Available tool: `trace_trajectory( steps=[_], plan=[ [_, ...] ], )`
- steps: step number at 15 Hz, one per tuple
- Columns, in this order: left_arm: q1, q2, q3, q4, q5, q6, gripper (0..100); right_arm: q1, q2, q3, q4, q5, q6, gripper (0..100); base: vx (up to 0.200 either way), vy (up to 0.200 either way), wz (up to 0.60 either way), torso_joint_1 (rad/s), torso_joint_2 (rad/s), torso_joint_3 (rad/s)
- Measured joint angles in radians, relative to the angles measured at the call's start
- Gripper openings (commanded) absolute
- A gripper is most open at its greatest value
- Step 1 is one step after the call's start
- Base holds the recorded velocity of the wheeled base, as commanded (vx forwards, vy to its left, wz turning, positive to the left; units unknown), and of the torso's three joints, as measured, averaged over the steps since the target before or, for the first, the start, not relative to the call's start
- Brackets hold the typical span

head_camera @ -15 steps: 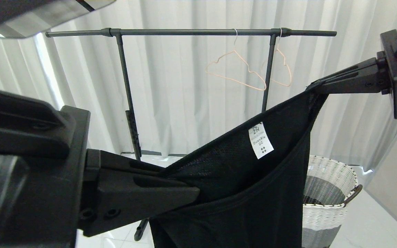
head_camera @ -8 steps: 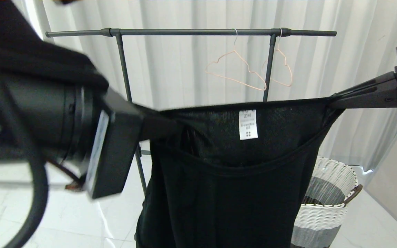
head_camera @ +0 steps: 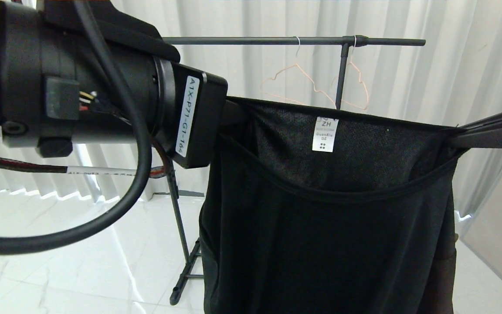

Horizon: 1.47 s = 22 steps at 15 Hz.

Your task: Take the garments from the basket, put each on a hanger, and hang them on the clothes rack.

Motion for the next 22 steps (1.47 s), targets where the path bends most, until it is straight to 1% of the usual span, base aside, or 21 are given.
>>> trace_trajectory(
  steps=[2,3,8,9,10,11,13,14,15,16,17,19,20,21,22],
  plan=[
    [-0.002,0.002,0.002,0.0,0.0,0.0,0,0.0,-0.007,0.0,0.0,-0.002,0.015,0,0.0,0.0,0.0,0.0,0.0,0.0],
    [-0.002,0.002,0.003,0.0,0.001,0.0,0,0.001,-0.009,0.001,0.001,-0.005,0.023,100,0.0,0.0,0.0,0.0,0.0,0.0],
    [-0.001,0.001,0.007,0.0,0.01,-0.002,0,0.001,-0.025,0.017,0.005,-0.01,0.047,100,0.0,0.0,0.0,0.0,0.0,0.0],
    [0.002,-0.002,0.012,0.0,0.027,-0.002,0,-0.002,-0.029,0.025,0.005,-0.014,0.058,100,0.0,0.0,0.0,0.0,0.0,0.0],
    [0.009,-0.009,0.024,0.0,0.061,0.001,0,-0.018,-0.034,0.031,0.006,-0.03,0.068,100,0.0,0.0,0.0,0.0,0.0,0.0],
    [0.022,-0.019,0.041,0.0,0.087,0.003,0,-0.04,-0.042,0.041,0.017,-0.071,0.074,100,0.0,0.0,0.0,0.0,0.0,0.0],
    [0.086,-0.061,0.118,0.0,0.149,0.007,0,-0.119,-0.067,0.077,0.08,-0.259,0.08,100,0.0,0.0,0.0,0.0,0.0,0.0],
    [0.144,-0.103,0.18,0.0,0.183,0.008,0,-0.181,-0.09,0.107,0.114,-0.316,0.088,100,0.0,0.0,0.0,0.0,0.0,0.0],
    [0.213,-0.153,0.248,0.001,0.209,0.011,0,-0.239,-0.12,0.151,0.134,-0.342,0.099,100,0.0,0.0,0.0,0.0,0.0,0.0],
    [0.28,-0.2,0.311,0.001,0.223,0.017,0,-0.28,-0.147,0.197,0.137,-0.348,0.112,100,0.0,0.0,0.0,0.0,0.0,0.0],
    [0.37,-0.259,0.384,0.001,0.228,0.033,0,-0.321,-0.184,0.26,0.138,-0.352,0.121,100,0.0,0.0,0.0,0.0,0.0,0.0],
    [0.561,-0.366,0.52,0.001,0.214,0.059,0,-0.392,-0.259,0.397,0.123,-0.355,0.129,100,0.0,0.0,0.0,0.0,0.0,0.0],
    [0.651,-0.424,0.589,0.001,0.187,0.068,0,-0.429,-0.294,0.461,0.103,-0.356,0.132,100,0.0,0.0,0.0,0.0,0.0,0.0],
    [0.716,-0.477,0.646,0.001,0.16,0.074,0,-0.46,-0.32,0.506,0.067,-0.356,0.134,100,0.0,0.0,0.0,0.0,0.0,0.0],
    [0.751,-0.516,0.684,0.001,0.142,0.077,0,-0.476,-0.334,0.53,0.054,-0.354,0.134,100,0.0,0.0,0.0,0.0,0.0,0.0]
  ],
)
